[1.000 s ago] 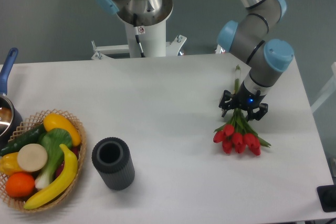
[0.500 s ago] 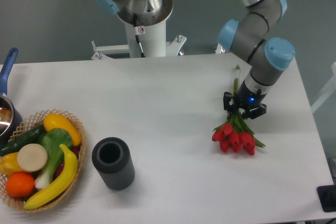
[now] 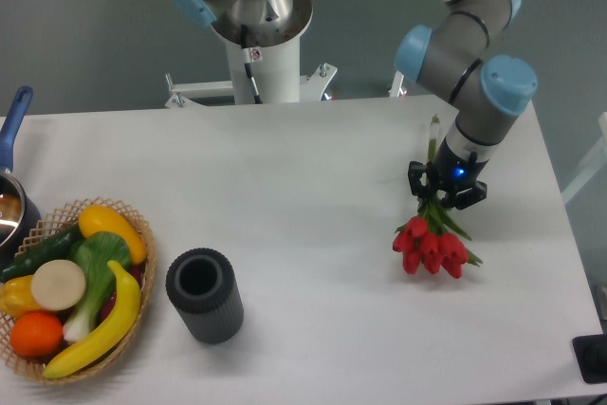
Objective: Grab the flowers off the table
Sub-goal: 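Lift the red tulip bunch up off the table by its stems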
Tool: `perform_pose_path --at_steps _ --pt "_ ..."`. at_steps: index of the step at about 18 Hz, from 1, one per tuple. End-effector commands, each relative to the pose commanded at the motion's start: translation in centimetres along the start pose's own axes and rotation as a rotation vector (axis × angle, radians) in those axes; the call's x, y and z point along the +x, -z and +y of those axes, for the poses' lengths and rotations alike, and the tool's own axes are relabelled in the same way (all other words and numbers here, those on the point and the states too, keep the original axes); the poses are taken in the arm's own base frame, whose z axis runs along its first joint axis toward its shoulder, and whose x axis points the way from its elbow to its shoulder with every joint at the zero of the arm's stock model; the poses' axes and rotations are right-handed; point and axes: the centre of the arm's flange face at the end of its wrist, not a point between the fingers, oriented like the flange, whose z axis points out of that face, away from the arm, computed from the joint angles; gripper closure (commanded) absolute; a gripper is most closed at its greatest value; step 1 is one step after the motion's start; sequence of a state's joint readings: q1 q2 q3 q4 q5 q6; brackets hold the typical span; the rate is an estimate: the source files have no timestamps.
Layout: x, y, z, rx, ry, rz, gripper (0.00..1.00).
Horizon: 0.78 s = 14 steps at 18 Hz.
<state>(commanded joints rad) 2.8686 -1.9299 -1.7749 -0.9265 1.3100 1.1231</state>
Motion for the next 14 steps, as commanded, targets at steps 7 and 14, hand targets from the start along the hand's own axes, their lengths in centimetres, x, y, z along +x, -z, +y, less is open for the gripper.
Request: perform_pose_path --at_steps 7,14 --pt "4.5 12.3 -5.8 0.203 -0.041 -0.133 0.64" --pt "8.5 21.1 -10.0 0.535 -0.07 -0.072 0.64"
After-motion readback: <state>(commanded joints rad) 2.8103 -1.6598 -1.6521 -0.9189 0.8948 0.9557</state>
